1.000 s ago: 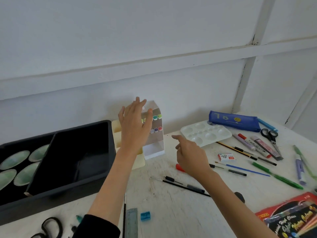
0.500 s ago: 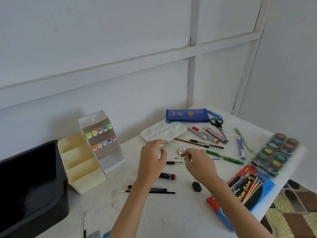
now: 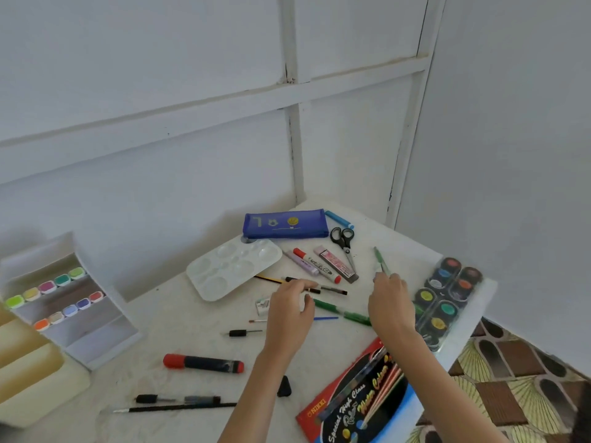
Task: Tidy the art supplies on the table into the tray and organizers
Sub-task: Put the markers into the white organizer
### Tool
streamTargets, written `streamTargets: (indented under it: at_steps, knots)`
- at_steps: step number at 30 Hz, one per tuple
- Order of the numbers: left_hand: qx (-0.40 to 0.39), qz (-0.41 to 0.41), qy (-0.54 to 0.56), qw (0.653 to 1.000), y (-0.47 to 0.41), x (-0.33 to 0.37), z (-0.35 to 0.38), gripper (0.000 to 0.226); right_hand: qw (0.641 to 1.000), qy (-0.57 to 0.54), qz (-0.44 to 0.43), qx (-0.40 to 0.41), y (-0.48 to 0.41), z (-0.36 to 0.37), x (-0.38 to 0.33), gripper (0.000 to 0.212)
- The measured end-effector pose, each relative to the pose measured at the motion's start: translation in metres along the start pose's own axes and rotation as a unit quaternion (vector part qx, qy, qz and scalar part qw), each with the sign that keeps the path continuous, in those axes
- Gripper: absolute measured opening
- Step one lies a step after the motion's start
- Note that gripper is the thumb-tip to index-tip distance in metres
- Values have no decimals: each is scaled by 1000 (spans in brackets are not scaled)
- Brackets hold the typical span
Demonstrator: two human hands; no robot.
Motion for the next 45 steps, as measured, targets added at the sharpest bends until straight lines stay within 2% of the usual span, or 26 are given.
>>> streamTargets:
  at_steps: [5,8,11,15,18,21,27,34,37,41,45]
  knots:
    - [5,-31,7,999,-17,7,20,27,999,1,-18,-39,-17,6,10,38]
    - [26,-55,1,998,-25,8,27,25,997,-56,-30,-37,-27,3,10,30]
    - [71,-77,-2,994,-34,6,31,22,989,-136,-60,3,-35,-4,12,32]
    - [124,-134,-16,983,-49,2,36,20,958,-262,-111,26,-45,-15,12,35]
    - [160,-176,-68,969,-60,2,42,27,928,-359,-104,-2,-54,-20,17,30]
    - [165,-211,-125,955,-67,-1,50,31,897,-431,-90,-39,-60,-19,23,26]
    - [149,-215,-135,956,-77,-4,68,44,871,-477,-96,-63,-69,-14,28,22]
    - [146,-199,-142,958,-82,-8,62,29,852,-502,-136,-55,-76,-13,22,11]
    - [207,-180,-106,956,-73,-3,50,24,842,-517,-139,-57,-77,-12,14,17]
    - [302,-152,-45,940,-60,5,17,26,795,-594,-96,-76,-74,-12,-3,26]
    - [350,-118,26,929,-40,7,-20,21,779,-612,-98,-94,-62,-15,-36,22]
Point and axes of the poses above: each hand's wrist, its own y-axis away from the middle knuckle, its own z-axis out of the palm, x = y × z, the point moved 2 cm from there along -y, towards the middle knuckle, and after that the axes turned 8 degrees about -x, right-handed, at the moved point
